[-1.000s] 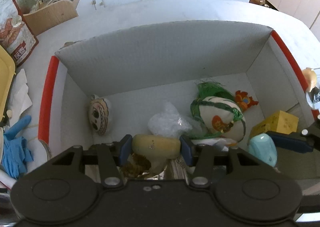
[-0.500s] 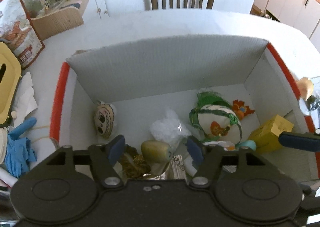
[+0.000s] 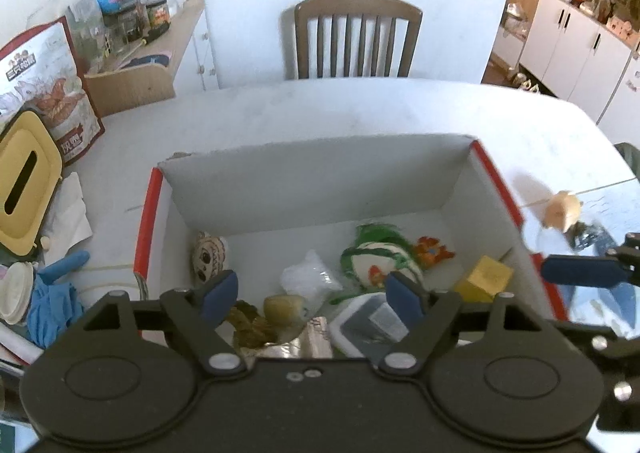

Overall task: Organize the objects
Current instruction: 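Open right tool to drop blue egg while left tool releases yellow cylinder in box, then withdraw both open tools from the box toward the yellow plush and clear bag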

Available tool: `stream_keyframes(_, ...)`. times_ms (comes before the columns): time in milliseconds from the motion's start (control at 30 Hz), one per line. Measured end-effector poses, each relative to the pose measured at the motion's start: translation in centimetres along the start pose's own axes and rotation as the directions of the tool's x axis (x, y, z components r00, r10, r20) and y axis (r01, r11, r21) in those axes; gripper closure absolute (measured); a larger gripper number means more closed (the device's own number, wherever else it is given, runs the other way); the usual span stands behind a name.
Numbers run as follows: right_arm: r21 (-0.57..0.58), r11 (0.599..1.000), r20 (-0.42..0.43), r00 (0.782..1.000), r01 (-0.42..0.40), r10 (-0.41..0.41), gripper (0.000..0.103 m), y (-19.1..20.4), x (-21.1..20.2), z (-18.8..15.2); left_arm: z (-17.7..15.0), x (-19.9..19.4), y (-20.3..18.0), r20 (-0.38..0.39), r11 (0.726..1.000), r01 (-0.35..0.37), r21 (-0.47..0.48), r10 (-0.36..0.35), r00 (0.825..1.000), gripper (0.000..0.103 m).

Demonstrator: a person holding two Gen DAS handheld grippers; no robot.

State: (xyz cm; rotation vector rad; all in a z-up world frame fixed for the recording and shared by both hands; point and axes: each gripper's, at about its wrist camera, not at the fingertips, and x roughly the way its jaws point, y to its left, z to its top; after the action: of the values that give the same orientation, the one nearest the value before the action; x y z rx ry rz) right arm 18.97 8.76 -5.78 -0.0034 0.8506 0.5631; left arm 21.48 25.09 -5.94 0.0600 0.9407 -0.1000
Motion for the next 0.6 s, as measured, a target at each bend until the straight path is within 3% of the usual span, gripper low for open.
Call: stream_keyframes(600, 0.035, 0.998, 0.092, 0.995, -0.046, 0.042, 0.034, -2.9, -6.2, -1.5, -1.0, -5.7, -4.3, 0.116, 0.999, 0.052, -0.009, -0.051, 0.992, 0.012)
